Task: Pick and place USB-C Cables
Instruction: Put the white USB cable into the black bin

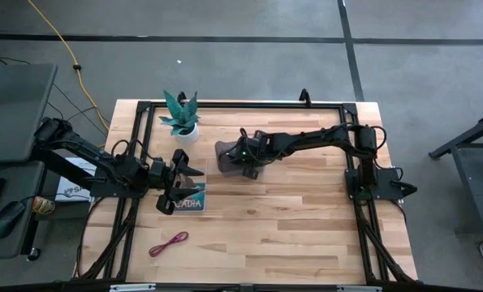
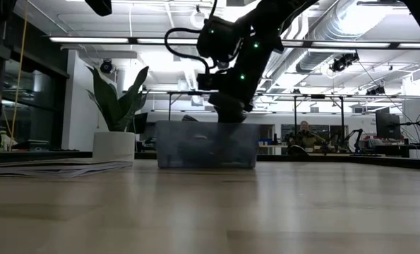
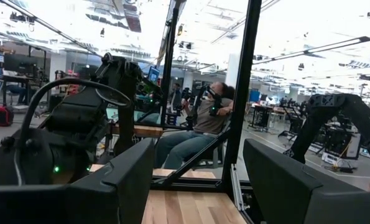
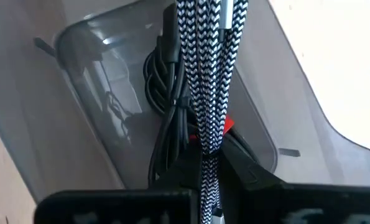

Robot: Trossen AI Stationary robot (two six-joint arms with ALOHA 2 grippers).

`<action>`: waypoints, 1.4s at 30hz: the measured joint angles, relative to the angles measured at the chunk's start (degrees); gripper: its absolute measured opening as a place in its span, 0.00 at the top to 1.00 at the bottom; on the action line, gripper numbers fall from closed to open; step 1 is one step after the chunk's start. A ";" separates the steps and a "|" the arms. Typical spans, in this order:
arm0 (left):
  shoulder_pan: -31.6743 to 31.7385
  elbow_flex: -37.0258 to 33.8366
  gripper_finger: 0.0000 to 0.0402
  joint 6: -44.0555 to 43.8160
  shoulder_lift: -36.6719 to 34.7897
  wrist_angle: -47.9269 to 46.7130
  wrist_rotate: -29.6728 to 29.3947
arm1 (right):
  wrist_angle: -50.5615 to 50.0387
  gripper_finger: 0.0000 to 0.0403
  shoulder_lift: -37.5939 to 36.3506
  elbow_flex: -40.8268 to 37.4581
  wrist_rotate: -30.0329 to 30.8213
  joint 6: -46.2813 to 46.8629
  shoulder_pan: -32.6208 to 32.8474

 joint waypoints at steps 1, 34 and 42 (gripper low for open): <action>0.00 0.00 0.43 0.01 0.00 0.00 0.00 | -0.27 0.98 0.00 0.00 -0.04 0.19 0.00; 0.00 0.00 0.43 -0.11 0.00 0.00 0.00 | -22.83 0.95 -0.07 -0.02 -4.04 8.55 0.08; 0.00 0.00 0.43 -0.13 0.00 0.00 0.00 | -24.85 0.94 -0.07 -0.04 -4.51 8.98 0.07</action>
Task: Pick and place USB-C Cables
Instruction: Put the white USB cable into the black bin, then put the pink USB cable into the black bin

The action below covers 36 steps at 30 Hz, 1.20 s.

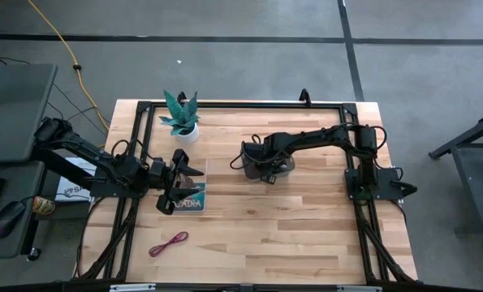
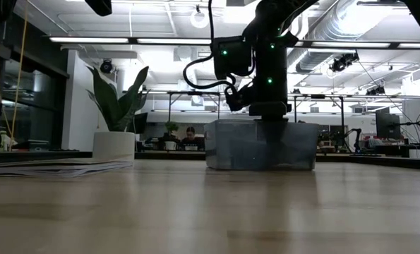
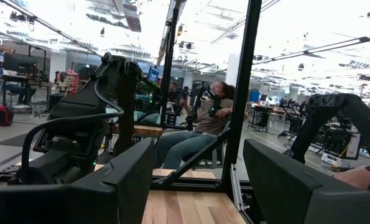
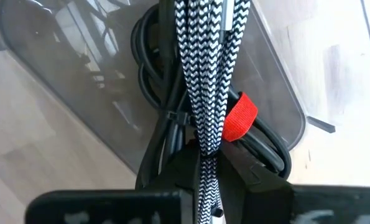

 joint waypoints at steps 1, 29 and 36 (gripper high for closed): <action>0.00 0.00 0.43 0.03 0.00 0.00 0.00 | 0.02 0.94 0.00 0.00 0.02 0.00 0.00; 0.02 0.00 0.43 0.11 0.00 -0.02 0.00 | 0.39 0.67 0.00 0.00 -0.04 -0.11 0.00; 0.01 0.00 0.43 0.07 0.00 -0.02 0.00 | 0.28 0.52 -0.13 0.00 1.84 -0.80 0.00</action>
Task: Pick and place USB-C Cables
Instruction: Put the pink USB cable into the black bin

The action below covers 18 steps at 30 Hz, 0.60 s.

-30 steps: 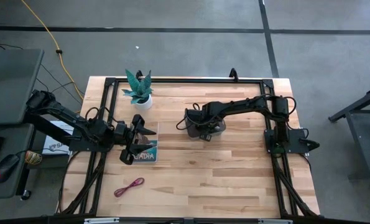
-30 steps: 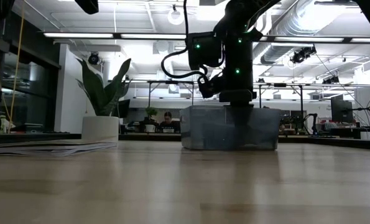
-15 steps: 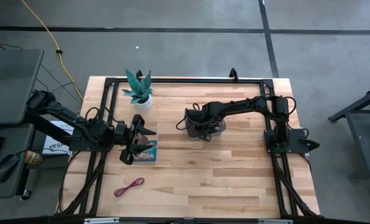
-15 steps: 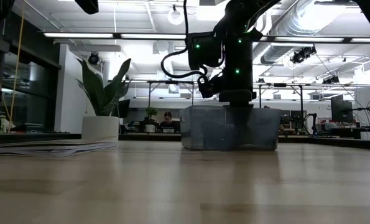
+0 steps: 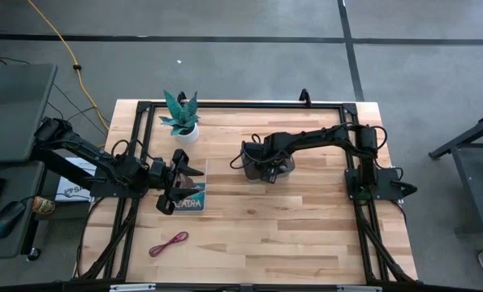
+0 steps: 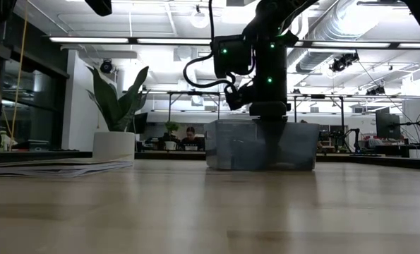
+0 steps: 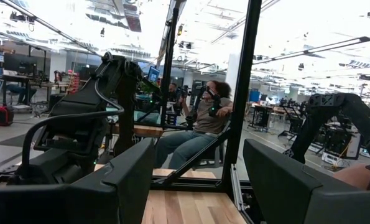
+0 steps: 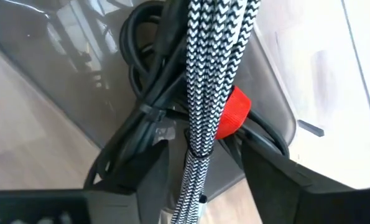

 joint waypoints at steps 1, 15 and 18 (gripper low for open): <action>0.01 0.00 0.43 0.03 0.00 0.00 0.02 | 0.02 0.50 0.00 0.00 0.02 -0.69 0.00; -0.01 0.00 0.43 0.02 0.02 -0.26 0.00 | -2.30 0.47 -5.14 -0.04 3.95 -4.38 -0.87; 0.01 0.00 0.43 0.04 0.02 -0.44 0.01 | -2.14 0.48 -9.48 -0.07 4.24 -4.95 -0.43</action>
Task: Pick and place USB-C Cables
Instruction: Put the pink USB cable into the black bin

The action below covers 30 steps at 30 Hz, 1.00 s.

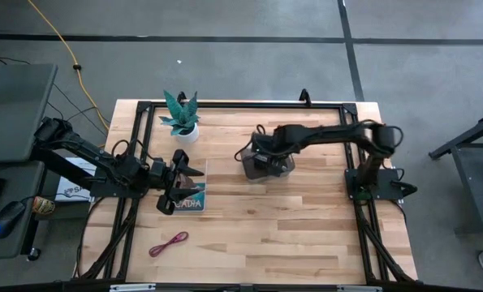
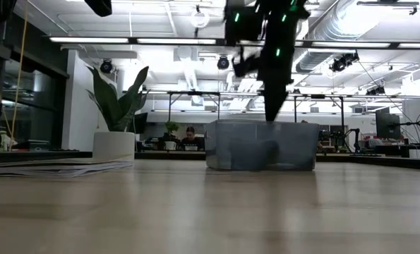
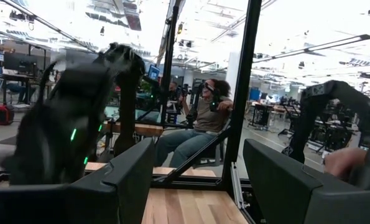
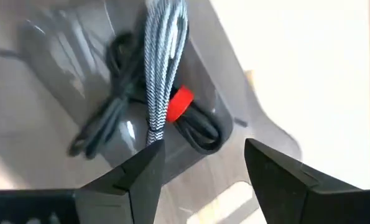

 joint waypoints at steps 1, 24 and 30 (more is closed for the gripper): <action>-0.01 0.00 0.43 0.01 0.00 -0.14 -0.01 | 0.14 0.48 -1.63 0.00 0.04 -0.04 0.34; 0.02 0.00 0.43 2.14 0.00 -0.89 -2.49 | 96.88 0.48 -41.67 -50.03 -7.72 -4.73 15.25; 0.02 0.00 0.43 2.09 0.00 -1.12 -2.85 | 98.84 0.48 -41.42 -50.62 -7.76 -5.67 16.00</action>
